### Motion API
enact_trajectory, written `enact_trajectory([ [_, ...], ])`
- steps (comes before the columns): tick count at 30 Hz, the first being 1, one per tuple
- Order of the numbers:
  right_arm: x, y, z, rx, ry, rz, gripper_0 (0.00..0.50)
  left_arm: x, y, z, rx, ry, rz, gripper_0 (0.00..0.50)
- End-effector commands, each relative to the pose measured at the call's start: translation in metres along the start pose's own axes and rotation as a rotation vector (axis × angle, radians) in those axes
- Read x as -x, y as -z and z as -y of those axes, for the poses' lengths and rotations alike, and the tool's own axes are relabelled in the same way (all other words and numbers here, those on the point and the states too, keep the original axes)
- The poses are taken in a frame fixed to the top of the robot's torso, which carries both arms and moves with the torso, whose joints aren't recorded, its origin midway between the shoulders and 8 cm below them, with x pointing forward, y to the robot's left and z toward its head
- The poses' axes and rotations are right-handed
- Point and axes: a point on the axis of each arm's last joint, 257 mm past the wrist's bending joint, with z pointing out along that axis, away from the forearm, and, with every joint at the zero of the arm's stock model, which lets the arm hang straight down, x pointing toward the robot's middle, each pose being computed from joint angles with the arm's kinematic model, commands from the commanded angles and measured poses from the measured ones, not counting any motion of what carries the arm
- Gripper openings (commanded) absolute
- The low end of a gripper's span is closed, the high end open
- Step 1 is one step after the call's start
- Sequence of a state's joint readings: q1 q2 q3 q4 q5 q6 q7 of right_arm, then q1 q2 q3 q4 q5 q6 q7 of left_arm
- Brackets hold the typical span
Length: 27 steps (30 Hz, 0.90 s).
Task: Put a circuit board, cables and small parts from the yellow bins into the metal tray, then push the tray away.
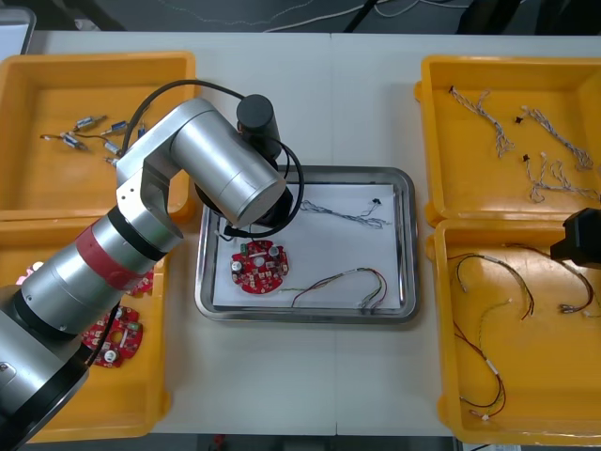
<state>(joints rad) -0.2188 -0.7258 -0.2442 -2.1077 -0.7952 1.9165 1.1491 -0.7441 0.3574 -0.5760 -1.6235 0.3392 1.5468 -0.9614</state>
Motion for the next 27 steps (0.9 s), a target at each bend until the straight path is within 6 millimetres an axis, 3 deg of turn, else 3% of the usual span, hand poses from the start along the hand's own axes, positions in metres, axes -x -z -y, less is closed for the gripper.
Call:
enact_trajectory([
  [1, 0.006, 0.015, 0.015, -0.037, 0.033, 0.034, 0.5, -0.004, 0.0, 0.016, -0.017, 0.043, 0.009, 0.279],
  [2, 0.006, 0.015, 0.015, -0.037, 0.033, 0.034, 0.5, -0.003, 0.0, 0.016, -0.018, 0.042, 0.009, 0.367],
  [5, 0.006, 0.015, 0.015, -0.037, 0.033, 0.034, 0.5, -0.003, 0.0, 0.016, -0.018, 0.044, 0.009, 0.497],
  [13, 0.006, 0.015, 0.015, -0.037, 0.033, 0.034, 0.5, -0.001, 0.015, 0.018, -0.026, 0.041, 0.016, 0.5],
  [22, 0.006, 0.015, 0.015, -0.037, 0.033, 0.034, 0.5, -0.004, 0.056, 0.008, -0.053, 0.043, -0.019, 0.5],
  [27, 0.006, 0.015, 0.015, -0.037, 0.033, 0.034, 0.5, -0.005, 0.08, -0.007, -0.068, 0.039, -0.031, 0.5],
])
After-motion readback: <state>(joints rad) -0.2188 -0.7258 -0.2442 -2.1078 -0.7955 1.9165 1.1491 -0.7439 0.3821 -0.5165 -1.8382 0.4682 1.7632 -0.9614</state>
